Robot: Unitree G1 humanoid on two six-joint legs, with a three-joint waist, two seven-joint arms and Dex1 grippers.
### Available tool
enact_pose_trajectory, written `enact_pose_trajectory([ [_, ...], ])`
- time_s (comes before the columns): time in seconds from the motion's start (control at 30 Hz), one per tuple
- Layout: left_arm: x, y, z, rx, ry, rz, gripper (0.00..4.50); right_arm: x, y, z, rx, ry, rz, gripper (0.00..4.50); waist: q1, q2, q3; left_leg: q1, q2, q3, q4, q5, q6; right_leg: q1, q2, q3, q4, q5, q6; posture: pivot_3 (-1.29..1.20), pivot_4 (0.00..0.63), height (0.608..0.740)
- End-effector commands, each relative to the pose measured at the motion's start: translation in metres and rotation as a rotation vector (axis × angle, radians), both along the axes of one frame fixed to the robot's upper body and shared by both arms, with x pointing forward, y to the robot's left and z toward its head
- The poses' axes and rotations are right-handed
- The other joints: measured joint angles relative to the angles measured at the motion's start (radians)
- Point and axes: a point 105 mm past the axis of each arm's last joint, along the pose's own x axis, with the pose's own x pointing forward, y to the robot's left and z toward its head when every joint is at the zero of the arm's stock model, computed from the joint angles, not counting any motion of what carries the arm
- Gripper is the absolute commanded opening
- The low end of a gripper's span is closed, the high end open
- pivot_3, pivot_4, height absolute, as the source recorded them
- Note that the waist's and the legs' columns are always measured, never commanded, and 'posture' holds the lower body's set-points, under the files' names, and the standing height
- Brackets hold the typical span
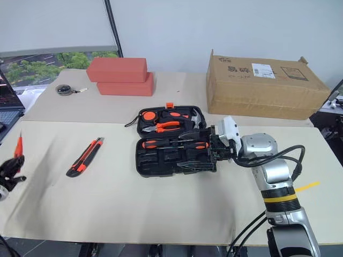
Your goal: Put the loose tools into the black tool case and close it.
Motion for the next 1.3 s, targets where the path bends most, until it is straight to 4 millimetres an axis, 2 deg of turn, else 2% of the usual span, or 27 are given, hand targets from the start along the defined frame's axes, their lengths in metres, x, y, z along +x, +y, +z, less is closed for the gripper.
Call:
enact_pose_trajectory([
  [0.03,0.018,-0.043,0.049,0.107,-0.130,-0.181,0.49,0.000,-0.011,0.016,0.044,-0.059,-0.039,4.50,0.000,-0.002,0.001,0.000,0.000,0.000,0.000,0.001,-0.002,0.000,0.001,-0.001,-0.001,0.000,0.000,0.00,0.150,0.712],
  [0.13,0.039,-0.108,0.059,0.217,-0.142,-0.456,0.49,0.001,-0.021,0.020,0.059,-0.052,-0.082,4.50,-0.001,-0.002,0.001,0.000,-0.001,0.001,0.000,0.002,-0.003,0.002,0.001,-0.002,0.001,-0.001,0.002,0.00,0.150,0.712],
  [0.27,0.051,-0.159,0.055,0.348,-0.115,-0.718,0.49,0.003,-0.034,0.022,0.065,-0.047,-0.145,4.50,-0.002,-0.002,0.001,0.000,-0.002,0.003,0.000,0.002,-0.004,0.003,0.004,-0.005,0.003,-0.003,0.006,0.00,0.150,0.712],
  [0.33,0.060,-0.194,0.048,0.490,-0.104,-0.916,0.49,0.005,-0.051,0.018,0.039,-0.041,-0.212,4.50,-0.004,-0.002,0.001,0.000,-0.002,0.004,0.000,0.003,-0.004,0.002,0.006,-0.005,0.003,-0.003,0.006,0.00,0.150,0.712],
  [0.4,0.064,-0.215,0.035,0.623,-0.064,-1.064,0.49,0.003,-0.063,0.014,0.014,-0.034,-0.259,4.50,0.000,-0.003,0.001,0.000,-0.002,0.004,0.000,0.004,-0.005,0.002,0.009,-0.006,0.003,-0.003,0.006,0.00,0.150,0.712],
  [0.5,0.067,-0.226,0.015,0.796,-0.006,-1.227,0.49,-0.003,-0.072,0.010,-0.012,-0.027,-0.300,4.50,-0.003,-0.002,0.001,0.000,-0.001,0.005,0.000,0.004,-0.005,0.002,0.010,-0.005,0.003,-0.003,0.006,0.00,0.150,0.712],
  [0.7,0.083,-0.240,-0.005,0.926,0.056,-1.358,0.49,-0.015,-0.076,0.005,-0.013,-0.025,-0.356,4.50,-0.006,-0.002,0.001,0.001,0.002,0.007,0.000,0.006,0.007,0.000,0.016,0.001,0.003,-0.004,0.006,0.00,0.150,0.712],
  [1.0,0.096,-0.265,-0.023,0.969,0.111,-1.417,0.49,-0.019,-0.074,0.006,-0.007,-0.035,-0.388,4.50,-0.004,-0.002,0.001,0.000,0.002,0.007,0.003,0.002,0.015,0.000,0.016,0.004,0.003,-0.003,0.007,0.00,0.150,0.712],
  [1.13,0.095,-0.277,-0.030,0.949,0.129,-1.415,0.49,-0.016,-0.072,0.004,-0.011,-0.035,-0.387,4.50,-0.004,-0.002,0.001,0.000,0.002,0.008,0.003,0.002,0.015,0.000,0.016,0.005,0.003,-0.003,0.007,0.00,0.150,0.712],
  [1.3,0.094,-0.280,-0.036,0.972,0.152,-1.391,0.49,-0.014,-0.069,0.004,-0.010,-0.033,-0.378,4.50,-0.005,-0.002,0.001,0.000,0.002,0.008,0.003,0.002,0.015,0.000,0.017,0.005,0.003,-0.003,0.007,0.00,0.150,0.712],
])
